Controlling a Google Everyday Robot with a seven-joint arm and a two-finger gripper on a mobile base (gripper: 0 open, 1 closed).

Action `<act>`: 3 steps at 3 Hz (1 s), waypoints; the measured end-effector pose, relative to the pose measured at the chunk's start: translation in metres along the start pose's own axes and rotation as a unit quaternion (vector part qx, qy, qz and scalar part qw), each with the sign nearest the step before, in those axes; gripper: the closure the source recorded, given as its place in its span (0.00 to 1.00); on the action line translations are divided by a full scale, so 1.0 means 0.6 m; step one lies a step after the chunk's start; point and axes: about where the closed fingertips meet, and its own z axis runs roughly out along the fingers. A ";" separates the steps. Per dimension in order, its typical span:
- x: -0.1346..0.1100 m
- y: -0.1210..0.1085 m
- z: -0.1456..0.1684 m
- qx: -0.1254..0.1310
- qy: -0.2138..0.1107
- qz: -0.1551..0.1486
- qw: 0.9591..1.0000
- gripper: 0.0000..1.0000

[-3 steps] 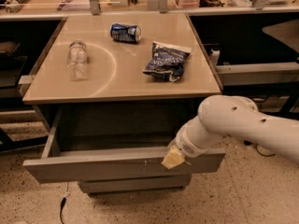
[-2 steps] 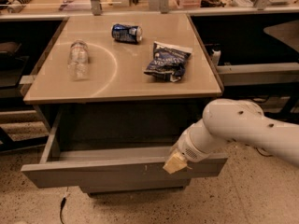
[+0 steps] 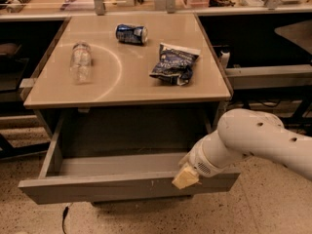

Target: Open top drawer

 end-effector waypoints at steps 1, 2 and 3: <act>0.010 0.013 -0.005 -0.004 -0.001 0.003 1.000 1.00; 0.019 0.025 -0.010 -0.008 -0.002 0.005 1.000 1.00; 0.026 0.035 -0.015 -0.011 -0.003 0.006 1.000 1.00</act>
Offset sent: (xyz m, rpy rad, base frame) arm -0.0929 -0.0311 0.0218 0.0545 0.0611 -0.0099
